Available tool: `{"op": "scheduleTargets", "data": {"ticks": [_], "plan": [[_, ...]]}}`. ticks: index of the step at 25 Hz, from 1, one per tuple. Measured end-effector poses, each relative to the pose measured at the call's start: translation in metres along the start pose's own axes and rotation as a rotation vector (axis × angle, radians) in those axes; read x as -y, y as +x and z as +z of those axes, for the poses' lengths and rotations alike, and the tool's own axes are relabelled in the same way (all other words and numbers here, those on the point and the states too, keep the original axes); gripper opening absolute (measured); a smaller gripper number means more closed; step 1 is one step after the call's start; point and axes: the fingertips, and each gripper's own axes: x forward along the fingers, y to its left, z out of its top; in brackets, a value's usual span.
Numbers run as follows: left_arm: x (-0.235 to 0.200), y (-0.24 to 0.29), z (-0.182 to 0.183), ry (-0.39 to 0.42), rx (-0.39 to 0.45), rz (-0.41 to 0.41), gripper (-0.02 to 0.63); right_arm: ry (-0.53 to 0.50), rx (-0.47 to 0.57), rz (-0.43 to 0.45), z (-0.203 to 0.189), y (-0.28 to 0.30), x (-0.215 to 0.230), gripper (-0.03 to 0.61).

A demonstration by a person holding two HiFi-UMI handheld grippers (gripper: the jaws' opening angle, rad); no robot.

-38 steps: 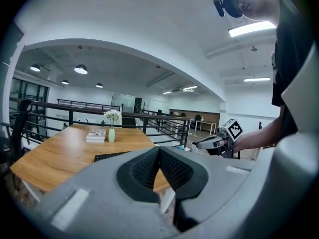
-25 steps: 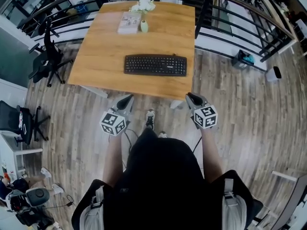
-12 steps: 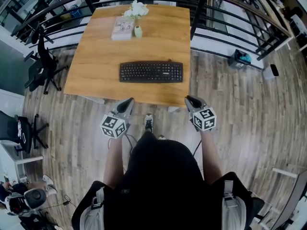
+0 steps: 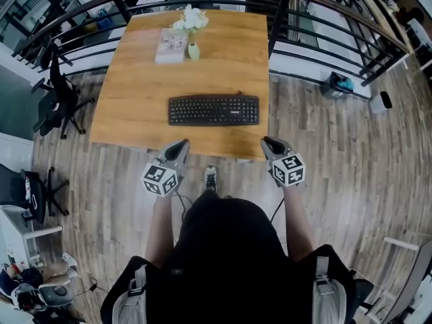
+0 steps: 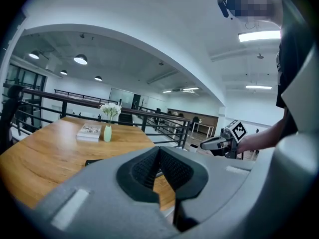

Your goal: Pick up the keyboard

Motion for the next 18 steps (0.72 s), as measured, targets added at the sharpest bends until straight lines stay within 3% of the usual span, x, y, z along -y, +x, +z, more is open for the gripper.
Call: {"op": "scheduleTargets", "data": {"ticks": [18], "plan": [[-0.077,0.025,0.009,-0.043,0.015,0.022,0.011,-0.038,-0.023,0.004,0.04,0.071,0.007,0.046]]}}
